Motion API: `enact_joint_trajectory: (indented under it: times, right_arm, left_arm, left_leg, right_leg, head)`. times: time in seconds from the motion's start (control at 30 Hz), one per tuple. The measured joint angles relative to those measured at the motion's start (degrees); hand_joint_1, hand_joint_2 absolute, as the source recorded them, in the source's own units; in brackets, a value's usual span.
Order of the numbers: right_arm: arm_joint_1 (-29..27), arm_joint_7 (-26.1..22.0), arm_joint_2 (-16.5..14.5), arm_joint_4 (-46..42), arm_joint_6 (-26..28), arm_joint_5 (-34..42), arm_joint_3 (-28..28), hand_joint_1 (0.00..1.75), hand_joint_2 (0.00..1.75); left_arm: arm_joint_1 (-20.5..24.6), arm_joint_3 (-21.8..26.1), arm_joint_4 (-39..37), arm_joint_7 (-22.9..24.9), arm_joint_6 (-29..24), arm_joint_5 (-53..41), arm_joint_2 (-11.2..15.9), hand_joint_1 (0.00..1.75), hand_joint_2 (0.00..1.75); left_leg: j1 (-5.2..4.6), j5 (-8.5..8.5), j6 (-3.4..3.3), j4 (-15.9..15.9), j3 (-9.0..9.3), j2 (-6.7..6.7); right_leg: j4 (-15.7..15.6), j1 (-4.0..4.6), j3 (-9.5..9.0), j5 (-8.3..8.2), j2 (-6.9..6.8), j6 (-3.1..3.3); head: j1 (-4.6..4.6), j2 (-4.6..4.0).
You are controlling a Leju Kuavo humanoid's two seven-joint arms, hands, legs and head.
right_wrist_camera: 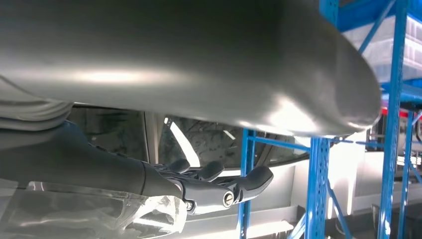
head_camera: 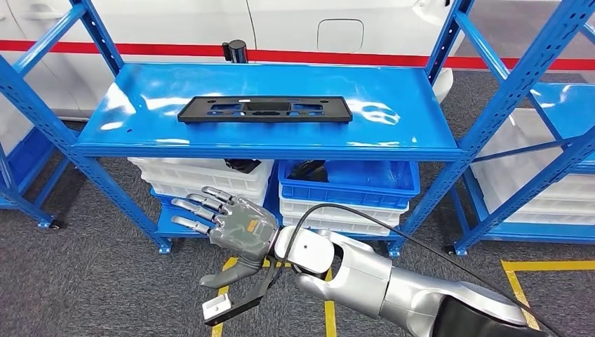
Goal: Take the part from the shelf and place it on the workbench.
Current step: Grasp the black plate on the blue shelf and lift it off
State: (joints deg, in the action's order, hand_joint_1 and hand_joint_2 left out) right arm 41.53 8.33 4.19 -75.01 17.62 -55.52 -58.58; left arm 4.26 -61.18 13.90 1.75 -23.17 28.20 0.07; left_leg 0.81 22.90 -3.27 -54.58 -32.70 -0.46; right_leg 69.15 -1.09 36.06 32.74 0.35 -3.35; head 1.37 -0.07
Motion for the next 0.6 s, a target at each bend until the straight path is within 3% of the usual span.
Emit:
enact_joint_trajectory:
  times: [0.03, 0.07, 0.1, 0.2, 0.27, 0.37, 0.43, 0.53, 0.57, 0.6]
  right_arm:
    - [-0.2, 0.1, 0.1, 0.0, 0.0, 0.0, 0.0, 0.00, 0.00]
    - [-0.5, 0.2, 0.2, 0.0, 0.0, 0.0, 0.0, 0.00, 0.00]
    - [-0.7, 0.5, 0.4, 0.0, 0.0, 0.0, 0.0, 0.00, 0.00]
    - [-1.2, 2.3, 2.0, -0.6, 0.0, 0.1, 0.5, 0.00, 0.00]
    - [-2.0, 3.6, 3.6, -1.6, -0.1, 0.1, 1.0, 0.00, 0.00]
    - [-3.2, 5.0, 6.0, -3.7, -0.3, 0.2, 2.0, 0.00, 0.00]
    - [-3.7, 5.7, 7.2, -5.1, -0.6, 0.2, 2.7, 0.00, 0.00]
    - [-5.0, 6.5, 8.8, -6.9, -1.0, 0.1, 3.3, 0.00, 0.00]
    - [-5.5, 6.7, 9.3, -7.3, -1.0, 0.1, 3.5, 0.00, 0.00]
    - [-6.0, 6.8, 9.7, -7.7, -1.1, 0.0, 3.7, 0.00, 0.00]
  left_arm:
    - [-0.1, 0.0, 0.0, 0.0, 0.0, 0.0, 0.0, 0.00, 0.00]
    - [-0.2, 0.0, 0.0, 0.0, -0.1, -0.1, 0.0, 0.00, 0.00]
    - [-0.2, 0.0, 0.0, 0.0, -0.1, -0.2, 0.0, 0.00, 0.00]
    - [-0.2, -0.2, 0.0, 0.3, -0.3, -1.1, -0.4, 0.00, 0.00]
    - [0.2, -0.3, 0.0, 0.6, -0.5, -1.7, -0.8, 0.00, 0.00]
    - [0.6, -0.5, 0.0, 1.0, -0.5, -2.2, -1.1, 0.00, 0.00]
    - [0.8, -0.6, 0.0, 1.2, -0.4, -2.3, -1.1, 0.00, 0.00]
    - [1.0, -0.7, 0.0, 1.2, -0.3, -2.3, -1.2, 0.00, 0.00]
    - [1.0, -0.7, 0.0, 1.2, -0.3, -2.2, -1.1, 0.00, 0.00]
    - [1.0, -0.7, 0.0, 1.2, -0.3, -2.2, -1.1, 0.00, 0.00]
  left_leg:
    - [-0.10, 0.40, -0.15, 0.0, 0.37, -0.01]
    - [-0.22, 0.84, -0.22, 0.0, 0.87, -0.04]
    - [-0.33, 1.30, -0.25, 0.0, 1.49, -0.08]
    - [-0.65, 2.79, -0.02, 0.0, 3.44, -0.23]
    - [-0.80, 3.51, 0.61, 0.1, 4.18, -0.35]
    - [-0.84, 4.10, 1.50, -0.9, 4.75, -0.44]
    - [-0.59, 5.64, 2.13, -5.0, 2.90, -0.35]
    - [-0.15, 9.79, 3.07, -16.0, -4.26, -0.24]
    - [-0.09, 10.40, 3.23, -17.5, -5.84, -0.21]
    - [-0.06, 9.80, 3.28, -16.8, -6.33, -0.18]
  right_leg:
    - [3.0, 0.04, 2.39, 1.35, 0.00, 0.01]
    - [4.1, 0.08, 3.84, 1.73, 0.00, 0.09]
    - [2.8, 0.15, 4.09, 0.65, 0.00, 0.27]
    - [-8.9, 0.81, 0.83, -7.18, -0.03, 1.60]
    - [-13.2, 1.34, -0.40, -8.89, 0.04, 2.27]
    - [-14.1, 1.09, -1.58, -9.37, 0.20, 2.81]
    - [-14.2, 0.76, -2.68, -9.35, 0.31, 3.18]
    - [-14.2, 0.71, -3.63, -8.29, 0.43, 3.40]
    - [-14.2, 0.70, -4.09, -7.86, 0.46, 3.37]
    - [-14.2, 0.69, -4.67, -7.40, 0.51, 3.30]
  head:
    - [0.01, 0.00]
    - [0.01, 0.00]
    - [0.01, 0.00]
    - [-0.01, 0.00]
    - [-0.02, 0.00]
    - [0.05, 0.00]
    - [-0.03, 0.00]
    - [-0.12, 0.00]
    - [-0.13, 0.00]
    - [-0.13, 0.00]
